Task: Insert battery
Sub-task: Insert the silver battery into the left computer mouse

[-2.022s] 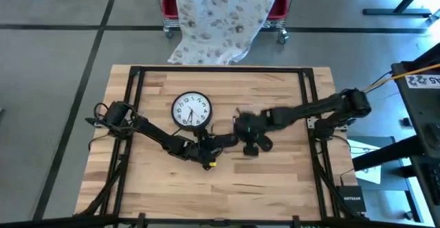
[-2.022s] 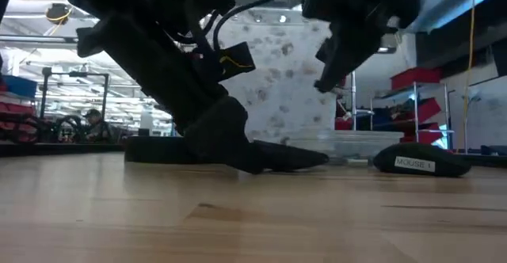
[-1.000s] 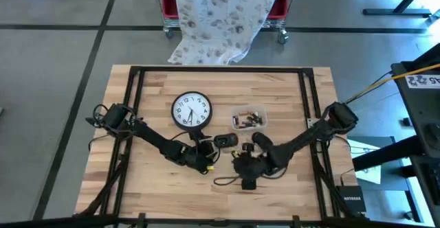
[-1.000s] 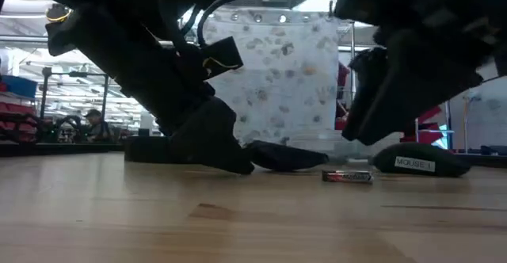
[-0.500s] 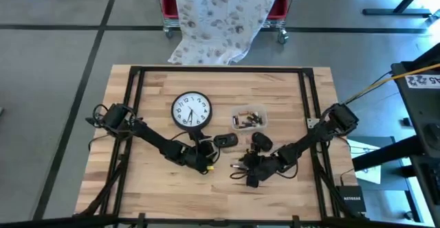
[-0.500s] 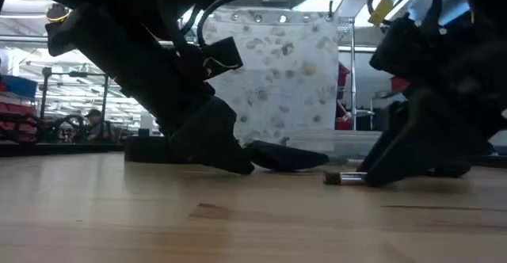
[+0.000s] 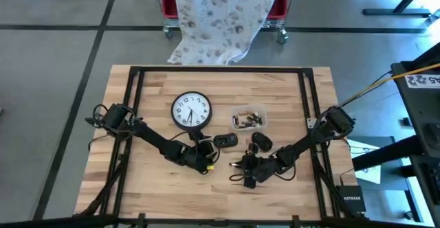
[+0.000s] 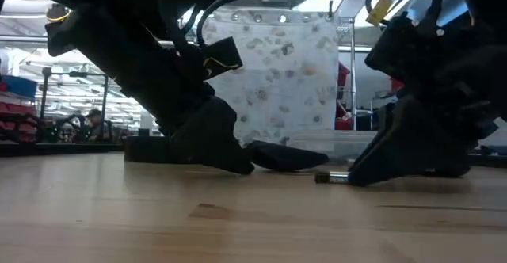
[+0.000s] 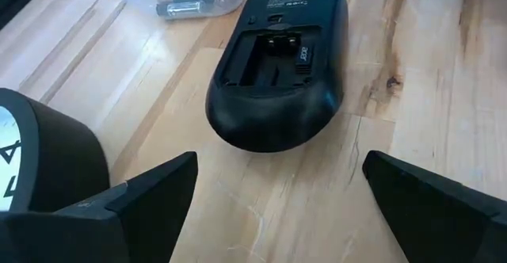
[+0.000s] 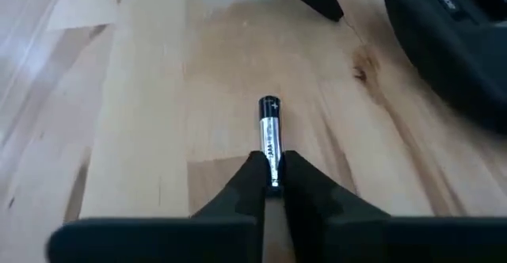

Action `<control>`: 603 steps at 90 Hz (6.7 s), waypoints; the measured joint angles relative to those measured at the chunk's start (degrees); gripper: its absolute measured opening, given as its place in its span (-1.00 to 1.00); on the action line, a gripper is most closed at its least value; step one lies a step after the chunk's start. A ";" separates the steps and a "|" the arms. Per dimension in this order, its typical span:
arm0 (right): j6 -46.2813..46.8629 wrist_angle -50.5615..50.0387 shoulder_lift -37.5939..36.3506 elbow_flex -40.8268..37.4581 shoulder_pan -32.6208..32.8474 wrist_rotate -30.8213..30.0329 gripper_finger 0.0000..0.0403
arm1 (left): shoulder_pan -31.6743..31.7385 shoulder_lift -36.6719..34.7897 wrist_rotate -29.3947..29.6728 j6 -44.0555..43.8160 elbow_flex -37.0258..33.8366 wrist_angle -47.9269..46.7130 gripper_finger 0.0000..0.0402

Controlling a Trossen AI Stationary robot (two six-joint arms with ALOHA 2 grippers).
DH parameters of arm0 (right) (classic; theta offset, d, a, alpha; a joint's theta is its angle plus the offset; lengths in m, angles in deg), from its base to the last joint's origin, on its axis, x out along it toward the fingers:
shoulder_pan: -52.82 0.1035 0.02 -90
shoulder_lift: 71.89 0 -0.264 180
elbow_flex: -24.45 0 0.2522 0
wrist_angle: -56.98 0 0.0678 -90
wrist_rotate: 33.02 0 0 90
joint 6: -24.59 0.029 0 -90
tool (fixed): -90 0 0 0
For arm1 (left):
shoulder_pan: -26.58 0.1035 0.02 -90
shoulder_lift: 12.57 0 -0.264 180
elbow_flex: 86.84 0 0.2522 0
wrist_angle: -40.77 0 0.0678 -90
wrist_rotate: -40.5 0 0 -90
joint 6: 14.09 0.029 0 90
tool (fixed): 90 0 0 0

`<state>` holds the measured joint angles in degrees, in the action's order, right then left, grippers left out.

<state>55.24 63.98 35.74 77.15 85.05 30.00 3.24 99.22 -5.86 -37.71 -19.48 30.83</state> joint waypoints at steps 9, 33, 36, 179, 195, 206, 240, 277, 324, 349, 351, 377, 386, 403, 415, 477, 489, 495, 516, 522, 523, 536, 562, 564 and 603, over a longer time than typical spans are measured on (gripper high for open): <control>-4.27 -3.66 -4.27 -0.20 -1.06 1.09 -0.97 | 0.00 -0.17 -0.01 0.79 0.01 -0.02 0.76; -15.46 -23.41 -13.71 9.50 -11.42 7.14 -0.99 | 0.11 -0.48 -0.13 1.71 0.00 0.11 0.76; -16.71 -25.73 -13.77 11.11 -13.00 7.80 -0.99 | 0.15 -0.48 -0.13 1.69 0.00 0.11 0.76; -25.02 -31.32 -1.37 20.72 -23.48 17.91 -1.00 | 2.92 -0.61 -7.22 11.96 -0.02 7.74 0.76; -24.89 -29.66 -0.30 20.71 -23.24 18.09 -0.95 | 2.82 -0.61 -7.48 12.12 -0.02 8.64 0.76; -24.87 -27.73 0.14 20.71 -23.20 18.88 -0.90 | 2.82 -0.68 -7.39 12.16 -0.02 8.70 0.76; -24.46 -23.83 1.01 20.67 -23.19 21.53 -0.56 | 2.29 -0.68 -7.79 13.68 0.07 9.20 0.76; -23.42 -23.44 1.38 20.73 -23.18 21.08 -0.60 | -1.71 -0.74 -4.22 16.60 2.01 8.87 0.76; -23.38 -23.24 1.40 20.69 -23.20 21.04 -0.60 | 0.20 -0.69 -6.22 14.94 2.12 5.58 0.76; -23.38 -21.47 1.51 20.58 -23.20 21.06 -0.60 | 0.19 -0.68 -7.41 13.33 2.12 4.44 0.76; -23.38 -21.37 1.51 20.58 -23.20 21.06 -0.60 | 0.23 -0.68 -7.41 13.21 2.12 4.06 0.76; -23.42 -20.83 1.51 20.58 -23.20 21.05 -0.60 | 0.42 -0.70 -8.48 11.91 2.27 1.74 0.76; -23.42 -20.83 1.49 20.58 -23.20 21.06 -0.60 | 0.39 -0.70 -8.52 11.81 2.27 1.67 0.76; -23.42 -20.90 1.38 20.60 -23.20 21.35 -0.60 | 0.42 -0.70 -8.55 11.75 2.24 1.49 0.76; -23.36 -20.90 1.36 20.64 -23.15 21.59 -0.60 | 0.39 -0.70 -8.51 11.68 2.23 1.32 0.76; -23.14 -31.90 1.21 25.96 -20.58 18.72 -0.74 | 0.33 -0.68 -8.33 11.61 2.12 1.14 0.76; -23.12 -32.58 1.16 25.96 -20.58 18.52 -0.95 | 0.33 -0.68 -8.27 11.61 2.12 1.17 0.76; -22.33 -32.38 1.08 26.00 -20.58 18.51 -0.96 | 0.35 -0.68 -8.24 11.61 2.12 1.12 0.76; -21.68 -30.64 3.18 26.02 -20.64 18.85 -0.99 | -0.35 -0.57 -5.37 11.99 2.02 1.40 0.76; -21.64 -30.08 4.10 26.11 -20.62 18.96 -1.00 | -0.41 -0.57 -5.22 11.95 2.01 1.32 0.76; -21.63 -29.99 4.30 26.11 -20.62 18.96 -1.00 | -0.42 -0.57 -5.17 11.95 2.01 1.33 0.76; -21.43 -27.90 5.97 26.13 -20.62 18.39 -1.00 | -0.42 -0.57 -4.77 11.19 2.01 1.01 0.76; -21.74 -26.47 4.54 25.91 -20.10 16.56 -1.00 | -0.78 -0.57 -3.82 10.62 1.99 1.04 0.76; -22.04 -26.69 4.22 25.83 -19.91 16.39 -1.00 | -0.91 -0.57 -3.68 10.63 1.99 1.07 0.76; -30.71 -41.72 -10.22 25.74 -18.79 7.03 -0.44 | -3.29 -0.59 4.00 12.73 4.88 1.13 0.76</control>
<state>24.53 22.25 25.52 102.90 66.26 37.04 -0.04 98.63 -1.86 -24.98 -14.60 31.95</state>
